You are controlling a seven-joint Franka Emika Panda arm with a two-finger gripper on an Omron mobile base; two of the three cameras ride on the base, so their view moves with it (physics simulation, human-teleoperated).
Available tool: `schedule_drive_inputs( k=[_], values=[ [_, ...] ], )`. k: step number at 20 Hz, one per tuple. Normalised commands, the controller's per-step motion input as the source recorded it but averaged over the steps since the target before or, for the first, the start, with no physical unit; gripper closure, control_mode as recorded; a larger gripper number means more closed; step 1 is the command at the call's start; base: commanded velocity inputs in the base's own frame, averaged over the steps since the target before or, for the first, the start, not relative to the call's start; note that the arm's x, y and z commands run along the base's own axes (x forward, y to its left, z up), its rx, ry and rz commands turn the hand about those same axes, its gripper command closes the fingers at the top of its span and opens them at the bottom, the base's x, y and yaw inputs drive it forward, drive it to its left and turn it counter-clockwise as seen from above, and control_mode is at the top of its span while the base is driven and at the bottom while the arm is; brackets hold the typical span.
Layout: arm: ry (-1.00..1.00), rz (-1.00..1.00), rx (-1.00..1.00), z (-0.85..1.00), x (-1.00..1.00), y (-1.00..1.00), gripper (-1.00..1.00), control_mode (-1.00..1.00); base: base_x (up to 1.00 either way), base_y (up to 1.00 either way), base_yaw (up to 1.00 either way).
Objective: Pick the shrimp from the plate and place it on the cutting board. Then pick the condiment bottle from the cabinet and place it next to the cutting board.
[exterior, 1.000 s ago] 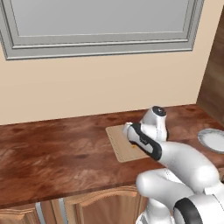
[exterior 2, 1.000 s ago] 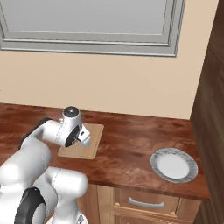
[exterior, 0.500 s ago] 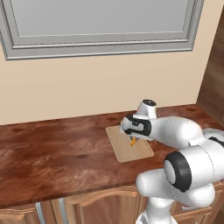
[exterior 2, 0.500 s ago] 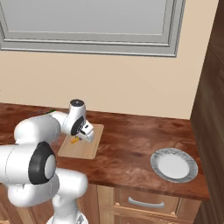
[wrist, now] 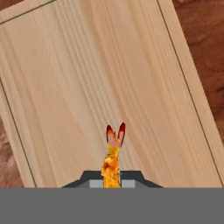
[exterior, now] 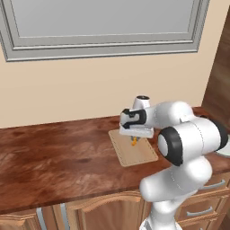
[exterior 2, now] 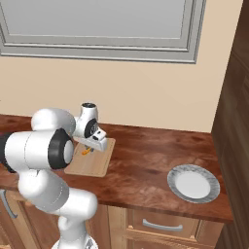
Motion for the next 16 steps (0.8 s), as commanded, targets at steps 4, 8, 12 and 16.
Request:
schedule_drive_inputs(
  k=[4, 8, 12, 16],
  values=[
    [0.00, 0.09, -0.06, -0.46, 0.10, 0.10, 1.00, -1.00, 0.00, 0.00, 0.00],
    [0.00, 0.09, -0.05, -0.46, 0.10, 0.10, 1.00, -1.00, 0.00, 0.00, 0.00],
    [0.00, 0.08, -0.04, -0.39, 0.12, 0.04, 1.00, -1.00, 0.00, 0.00, 0.00],
    [0.00, 0.08, -0.03, -0.36, 0.14, 0.00, 1.00, -1.00, 0.00, 0.00, 0.00]
  ],
)
